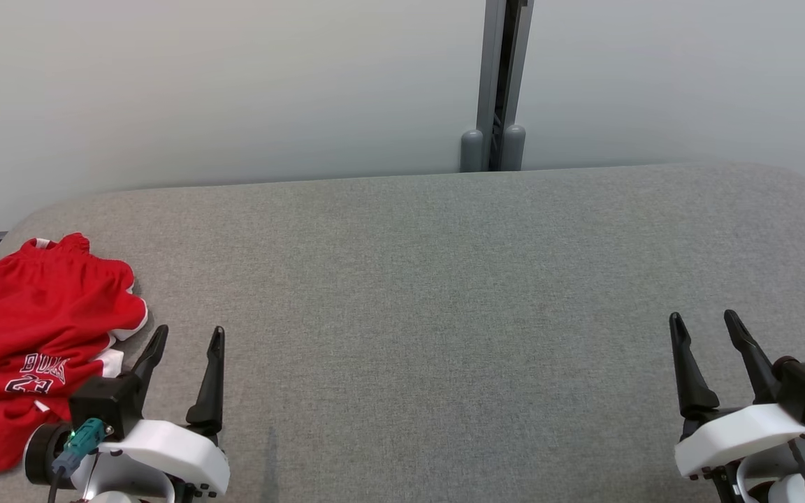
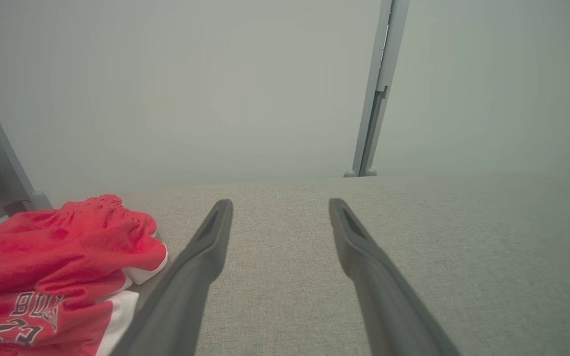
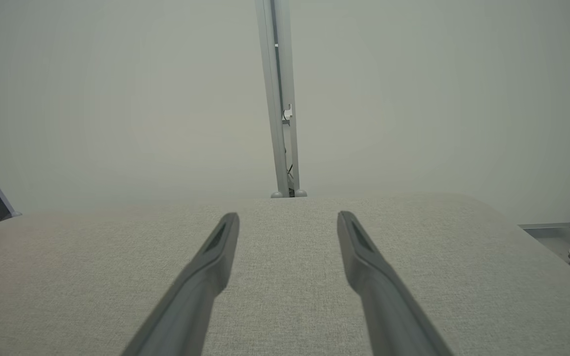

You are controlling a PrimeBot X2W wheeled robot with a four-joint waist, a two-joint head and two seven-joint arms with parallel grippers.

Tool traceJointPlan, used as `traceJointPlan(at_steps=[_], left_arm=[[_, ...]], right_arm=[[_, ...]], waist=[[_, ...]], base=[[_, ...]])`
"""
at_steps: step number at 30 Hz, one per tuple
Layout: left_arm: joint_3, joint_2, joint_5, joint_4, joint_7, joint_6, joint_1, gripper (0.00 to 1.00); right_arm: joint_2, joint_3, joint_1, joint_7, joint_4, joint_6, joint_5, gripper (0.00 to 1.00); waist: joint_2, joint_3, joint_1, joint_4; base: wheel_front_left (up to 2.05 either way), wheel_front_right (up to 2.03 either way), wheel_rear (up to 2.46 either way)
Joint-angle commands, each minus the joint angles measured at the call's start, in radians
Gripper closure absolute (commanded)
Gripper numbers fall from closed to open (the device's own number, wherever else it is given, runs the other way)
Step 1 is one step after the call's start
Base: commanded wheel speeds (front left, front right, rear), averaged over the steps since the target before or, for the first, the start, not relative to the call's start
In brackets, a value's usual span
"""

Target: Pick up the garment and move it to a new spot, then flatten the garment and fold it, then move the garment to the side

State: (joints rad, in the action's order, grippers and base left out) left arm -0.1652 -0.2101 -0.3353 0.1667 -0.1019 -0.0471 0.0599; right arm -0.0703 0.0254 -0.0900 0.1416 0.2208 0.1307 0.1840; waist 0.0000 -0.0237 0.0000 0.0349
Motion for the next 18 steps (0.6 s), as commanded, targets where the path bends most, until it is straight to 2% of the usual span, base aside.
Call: traceJointPlan(at_steps=[1, 18], left_arm=[[-0.002, -0.007, 0.016, -0.001, -0.006, -0.008, 0.019, 0.0], [-0.03, -0.019, 0.086, -0.001, -0.014, -0.028, 0.027, 0.0]], right_arm=[[-0.002, 0.004, -0.009, 0.01, 0.002, 0.0, -0.017, 0.0], [0.006, 0.016, -0.013, 0.038, 0.028, 0.0, -0.108, 0.0]], waist=[[0.0, 0.0, 0.0, 0.001], [0.0, -0.008, 0.0, 0.023]], base=[[0.0, 0.0, 0.0], [0.0, 0.0, 0.0]])
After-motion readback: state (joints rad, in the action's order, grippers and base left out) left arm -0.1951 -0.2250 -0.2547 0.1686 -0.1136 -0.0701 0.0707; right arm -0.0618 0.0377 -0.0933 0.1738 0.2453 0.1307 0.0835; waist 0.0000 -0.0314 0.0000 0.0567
